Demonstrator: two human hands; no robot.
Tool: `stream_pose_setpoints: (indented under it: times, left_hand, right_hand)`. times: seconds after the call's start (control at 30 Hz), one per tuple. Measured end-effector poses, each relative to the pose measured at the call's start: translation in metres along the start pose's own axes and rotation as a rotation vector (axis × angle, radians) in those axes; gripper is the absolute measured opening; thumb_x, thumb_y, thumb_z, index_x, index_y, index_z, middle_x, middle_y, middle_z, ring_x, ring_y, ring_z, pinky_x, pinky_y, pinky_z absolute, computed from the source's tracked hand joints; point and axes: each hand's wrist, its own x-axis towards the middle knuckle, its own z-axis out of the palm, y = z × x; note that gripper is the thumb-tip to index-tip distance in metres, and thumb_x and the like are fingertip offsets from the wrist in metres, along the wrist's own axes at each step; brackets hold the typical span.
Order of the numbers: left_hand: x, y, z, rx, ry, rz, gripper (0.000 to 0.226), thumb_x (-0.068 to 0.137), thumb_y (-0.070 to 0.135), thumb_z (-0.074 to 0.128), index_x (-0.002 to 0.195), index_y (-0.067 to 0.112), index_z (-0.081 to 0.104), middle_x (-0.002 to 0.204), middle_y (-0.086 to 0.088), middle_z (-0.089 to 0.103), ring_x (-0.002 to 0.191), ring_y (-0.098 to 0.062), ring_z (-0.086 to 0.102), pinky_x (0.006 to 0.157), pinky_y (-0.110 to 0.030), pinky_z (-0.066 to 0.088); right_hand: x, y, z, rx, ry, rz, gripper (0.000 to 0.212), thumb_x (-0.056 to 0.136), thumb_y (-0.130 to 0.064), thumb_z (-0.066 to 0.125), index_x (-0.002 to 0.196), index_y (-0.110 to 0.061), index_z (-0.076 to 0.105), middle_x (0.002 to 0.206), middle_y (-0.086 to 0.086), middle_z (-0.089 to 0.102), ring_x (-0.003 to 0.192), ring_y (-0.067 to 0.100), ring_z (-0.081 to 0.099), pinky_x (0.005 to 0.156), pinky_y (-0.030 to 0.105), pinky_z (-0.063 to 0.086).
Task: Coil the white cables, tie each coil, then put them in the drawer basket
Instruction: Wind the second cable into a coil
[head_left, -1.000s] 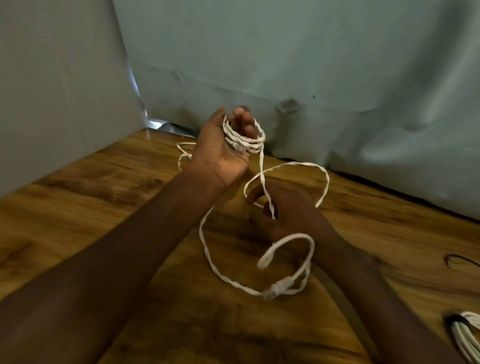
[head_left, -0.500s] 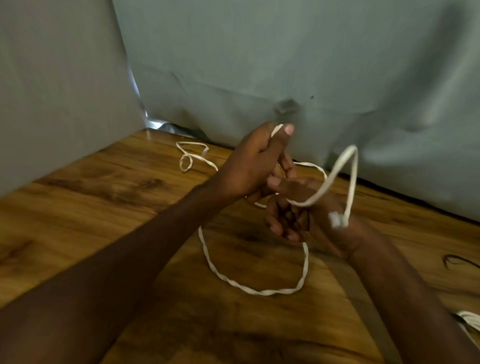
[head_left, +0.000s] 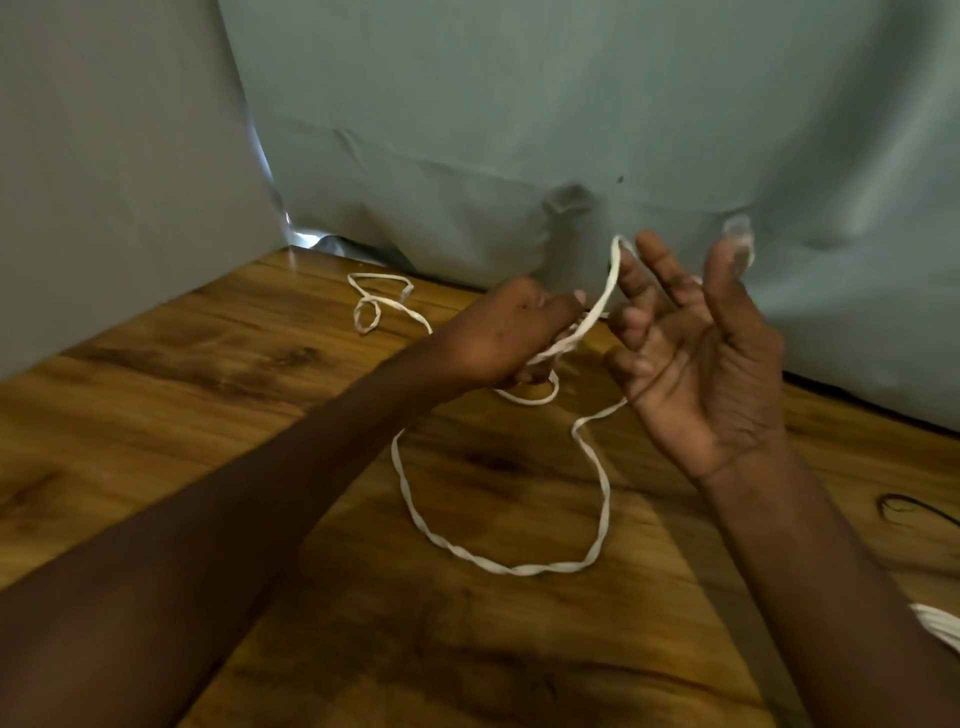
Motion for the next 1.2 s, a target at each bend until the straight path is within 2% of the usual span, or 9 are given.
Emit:
stream_pose_setpoints:
  times: [0.07, 0.13, 0.2, 0.33, 0.43, 0.63, 0.77, 0.9, 1.2]
  left_hand:
    - [-0.002, 0.008, 0.0, -0.133, -0.095, -0.12, 0.056, 0.111, 0.045, 0.032, 0.073, 0.009, 0.052, 0.047, -0.01, 0.037, 0.032, -0.015, 0.024, 0.038, -0.015, 0.018]
    - [-0.003, 0.014, -0.005, -0.358, -0.296, -0.234, 0.059, 0.108, 0.055, 0.021, 0.077, 0.013, 0.047, 0.043, -0.002, 0.035, 0.028, -0.009, 0.019, 0.038, -0.017, 0.01]
    - [-0.001, 0.014, -0.011, -0.496, -0.446, -0.251, 0.066, 0.104, 0.064, 0.014, 0.079, 0.013, 0.046, 0.041, 0.003, 0.034, 0.027, -0.005, 0.02, 0.039, -0.02, 0.008]
    - [0.0, 0.015, -0.021, -0.69, -0.492, -0.19, 0.068, 0.102, 0.07, 0.02, 0.081, 0.011, 0.045, 0.043, 0.004, 0.036, 0.029, -0.008, 0.017, 0.038, -0.023, 0.012]
    - [-0.002, 0.019, -0.03, -0.771, -0.457, -0.112, 0.043, 0.11, 0.045, 0.032, 0.083, 0.015, 0.044, 0.043, 0.008, 0.038, 0.028, -0.005, 0.024, 0.036, -0.024, 0.016]
    - [-0.006, 0.016, -0.037, -0.888, -0.504, -0.061, 0.026, 0.106, 0.032, 0.044, 0.088, 0.013, 0.045, 0.045, 0.01, 0.04, 0.03, -0.002, 0.036, 0.037, -0.019, 0.025]
    - [-0.008, 0.015, -0.037, -0.71, -0.484, -0.03, 0.026, 0.109, 0.015, 0.038, 0.083, 0.013, 0.042, 0.053, 0.007, 0.039, 0.036, -0.001, 0.032, 0.041, -0.019, 0.031]
    - [-0.011, 0.02, -0.03, -0.49, -0.489, -0.057, 0.031, 0.112, 0.023, 0.033, 0.09, 0.009, 0.049, 0.06, 0.0, 0.038, 0.043, -0.006, 0.035, 0.05, -0.025, 0.031]
    - [-0.003, 0.01, -0.038, -0.79, -0.537, -0.097, 0.044, 0.113, 0.041, 0.019, 0.101, 0.009, 0.048, 0.064, 0.005, 0.045, 0.046, -0.005, 0.042, 0.051, -0.021, 0.039]
  right_hand:
    - [0.005, 0.005, -0.005, -0.224, 0.11, -0.111, 0.07, 0.093, -0.05, 0.061, 0.155, -0.028, 0.037, 0.142, 0.002, 0.061, 0.09, 0.016, 0.065, 0.062, 0.028, 0.051]
    - [0.004, 0.012, -0.004, -0.745, 0.172, -0.282, 0.048, 0.099, -0.044, 0.059, 0.145, -0.045, 0.044, 0.144, -0.011, 0.059, 0.099, 0.015, 0.067, 0.075, 0.037, 0.059]
    - [0.004, 0.019, -0.007, -1.089, 0.133, -0.405, 0.038, 0.104, -0.038, 0.057, 0.142, -0.039, 0.054, 0.139, -0.014, 0.062, 0.108, 0.009, 0.067, 0.091, 0.034, 0.058]
    - [0.005, 0.018, -0.016, -1.262, 0.203, -0.526, 0.028, 0.109, -0.034, 0.052, 0.128, -0.021, 0.069, 0.114, -0.008, 0.068, 0.107, 0.009, 0.065, 0.087, 0.032, 0.053]
    - [0.005, 0.013, -0.03, -1.456, 0.363, -0.51, 0.027, 0.109, -0.036, 0.05, 0.112, -0.023, 0.074, 0.098, -0.004, 0.061, 0.086, 0.008, 0.058, 0.074, 0.039, 0.051]
    - [0.004, 0.017, -0.028, -1.537, 0.443, -0.54, 0.035, 0.107, -0.043, 0.052, 0.089, -0.023, 0.076, 0.083, -0.006, 0.069, 0.072, 0.011, 0.063, 0.064, 0.038, 0.052]
    - [0.002, 0.024, -0.024, -1.544, 0.524, -0.546, 0.04, 0.104, -0.047, 0.056, 0.081, -0.021, 0.076, 0.068, -0.005, 0.069, 0.06, 0.014, 0.064, 0.059, 0.04, 0.053]
    - [0.003, 0.019, -0.025, -1.481, 0.623, -0.581, 0.038, 0.102, -0.049, 0.058, 0.086, -0.022, 0.081, 0.072, -0.004, 0.074, 0.064, 0.013, 0.068, 0.065, 0.04, 0.056]
    - [0.002, 0.018, -0.028, -1.413, 0.793, -0.484, 0.035, 0.101, -0.049, 0.059, 0.096, -0.024, 0.083, 0.073, -0.002, 0.076, 0.063, 0.013, 0.066, 0.064, 0.035, 0.055]
